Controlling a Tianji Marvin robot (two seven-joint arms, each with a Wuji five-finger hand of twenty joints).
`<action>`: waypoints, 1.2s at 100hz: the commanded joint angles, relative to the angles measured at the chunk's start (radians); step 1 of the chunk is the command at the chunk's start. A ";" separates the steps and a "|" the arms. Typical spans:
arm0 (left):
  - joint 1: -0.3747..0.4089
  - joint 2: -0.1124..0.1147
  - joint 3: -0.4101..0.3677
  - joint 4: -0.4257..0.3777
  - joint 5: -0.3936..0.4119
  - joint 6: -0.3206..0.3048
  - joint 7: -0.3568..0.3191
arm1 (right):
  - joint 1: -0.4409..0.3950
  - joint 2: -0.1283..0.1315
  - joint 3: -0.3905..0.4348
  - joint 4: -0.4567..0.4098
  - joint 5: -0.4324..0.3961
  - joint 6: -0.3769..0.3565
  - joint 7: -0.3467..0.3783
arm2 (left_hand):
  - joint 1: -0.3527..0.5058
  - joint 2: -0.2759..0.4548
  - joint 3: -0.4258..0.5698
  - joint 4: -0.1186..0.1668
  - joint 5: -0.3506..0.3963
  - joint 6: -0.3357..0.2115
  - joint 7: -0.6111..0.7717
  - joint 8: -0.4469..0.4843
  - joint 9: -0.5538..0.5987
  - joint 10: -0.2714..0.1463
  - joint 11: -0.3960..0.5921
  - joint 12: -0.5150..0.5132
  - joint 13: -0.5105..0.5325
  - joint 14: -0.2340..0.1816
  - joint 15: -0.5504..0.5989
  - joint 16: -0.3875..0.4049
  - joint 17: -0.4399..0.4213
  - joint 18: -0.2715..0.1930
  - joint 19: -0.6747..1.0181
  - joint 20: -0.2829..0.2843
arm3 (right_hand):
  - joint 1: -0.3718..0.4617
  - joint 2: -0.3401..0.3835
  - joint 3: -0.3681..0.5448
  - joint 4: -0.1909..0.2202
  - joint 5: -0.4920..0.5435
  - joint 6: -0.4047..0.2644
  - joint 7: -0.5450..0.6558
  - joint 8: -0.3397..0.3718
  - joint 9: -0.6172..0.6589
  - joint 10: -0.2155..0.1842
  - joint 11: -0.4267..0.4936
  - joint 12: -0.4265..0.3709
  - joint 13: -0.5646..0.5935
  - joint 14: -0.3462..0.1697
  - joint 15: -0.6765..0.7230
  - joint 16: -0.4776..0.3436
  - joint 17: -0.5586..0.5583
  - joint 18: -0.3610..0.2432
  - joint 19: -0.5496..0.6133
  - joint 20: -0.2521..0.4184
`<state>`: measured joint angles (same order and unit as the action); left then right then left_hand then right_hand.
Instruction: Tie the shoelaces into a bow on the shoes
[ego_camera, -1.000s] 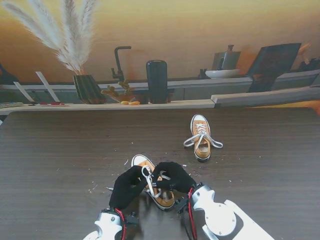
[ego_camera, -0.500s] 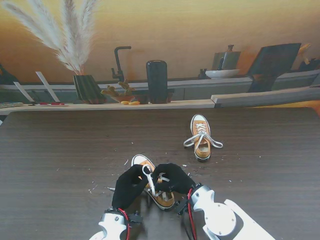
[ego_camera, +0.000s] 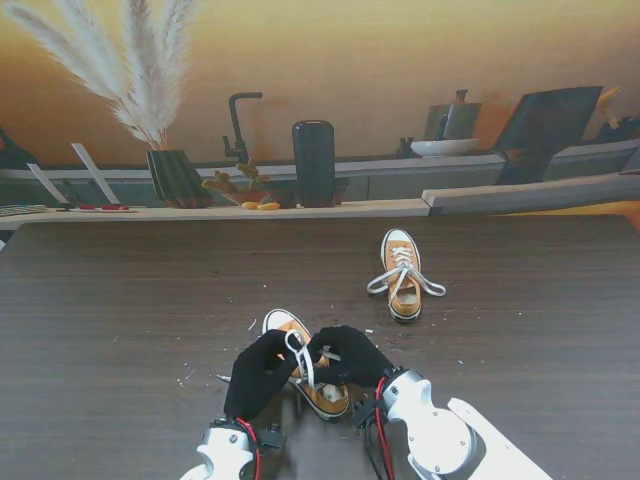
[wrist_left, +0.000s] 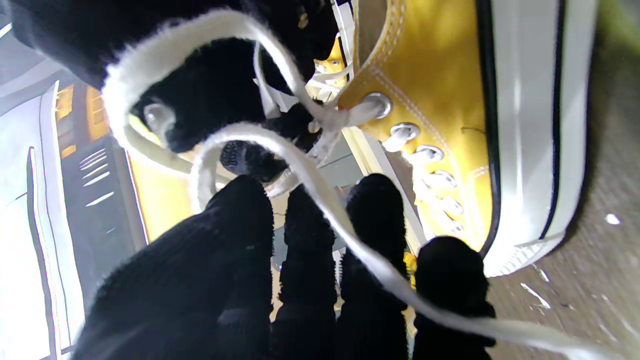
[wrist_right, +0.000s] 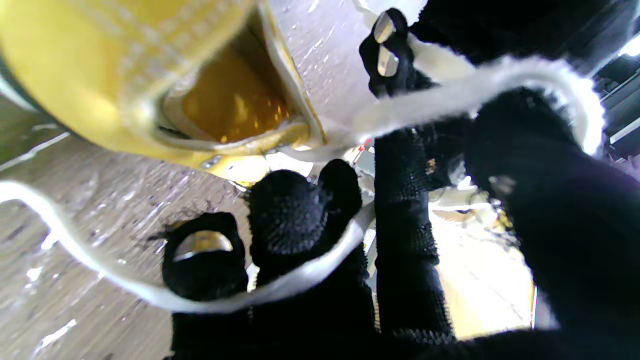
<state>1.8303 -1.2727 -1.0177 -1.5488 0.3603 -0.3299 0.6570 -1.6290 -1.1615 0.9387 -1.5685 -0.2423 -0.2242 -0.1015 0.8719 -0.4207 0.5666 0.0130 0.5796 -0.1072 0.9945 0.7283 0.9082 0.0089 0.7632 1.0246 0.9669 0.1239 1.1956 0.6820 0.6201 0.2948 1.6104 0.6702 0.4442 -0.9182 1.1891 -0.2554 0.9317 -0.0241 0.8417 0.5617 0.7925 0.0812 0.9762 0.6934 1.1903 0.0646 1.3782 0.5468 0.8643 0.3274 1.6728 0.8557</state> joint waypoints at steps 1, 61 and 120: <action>0.006 0.000 -0.001 -0.011 0.002 -0.002 -0.013 | -0.005 0.002 0.002 -0.005 -0.006 0.008 0.015 | -0.009 -0.006 -0.004 -0.018 -0.027 -0.011 0.013 -0.003 -0.005 0.000 0.020 -0.009 -0.012 -0.001 0.004 0.021 0.004 0.014 0.003 0.021 | -0.049 0.001 -0.035 0.007 0.006 0.003 -0.013 0.022 -0.033 -0.013 -0.008 -0.011 -0.006 -0.003 -0.004 0.010 -0.002 -0.005 0.001 0.015; 0.001 -0.010 0.015 -0.003 0.014 0.022 0.030 | 0.009 0.002 -0.036 -0.006 -0.056 0.024 -0.001 | -0.006 -0.009 -0.002 -0.017 -0.029 -0.008 0.015 -0.009 -0.007 0.005 0.025 -0.010 -0.010 -0.002 0.009 0.020 0.009 0.012 0.007 0.023 | -0.080 0.053 -0.078 0.064 0.032 0.017 -0.073 0.061 -0.031 -0.009 -0.018 -0.021 -0.014 -0.004 -0.008 0.011 -0.007 -0.005 -0.002 0.017; 0.001 -0.012 0.021 0.001 0.017 0.032 0.037 | 0.013 -0.025 -0.052 0.000 0.016 0.051 -0.051 | 0.013 -0.003 -0.046 -0.016 -0.018 -0.007 0.004 -0.064 -0.002 0.005 0.027 -0.021 -0.008 -0.002 0.011 0.015 0.009 0.012 0.008 0.022 | 0.147 -0.028 0.099 0.022 0.111 -0.050 0.230 -0.113 0.039 -0.002 -0.013 -0.023 0.019 0.012 -0.008 0.007 0.015 0.021 0.003 0.017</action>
<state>1.8287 -1.2816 -0.9991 -1.5449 0.3774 -0.3001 0.7078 -1.6121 -1.1794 0.8859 -1.5648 -0.2480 -0.1753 -0.1612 0.8656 -0.4213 0.5542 0.0129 0.5778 -0.1070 0.9959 0.6889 0.9082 0.0178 0.7753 1.0203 0.9669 0.1242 1.1956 0.6820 0.6200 0.2948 1.6103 0.6717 0.5527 -0.9400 1.2284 -0.2501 0.9978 -0.0268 1.0336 0.4614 0.7974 0.0811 0.9633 0.6819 1.1782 0.0664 1.3771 0.5471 0.8650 0.3379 1.6646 0.8617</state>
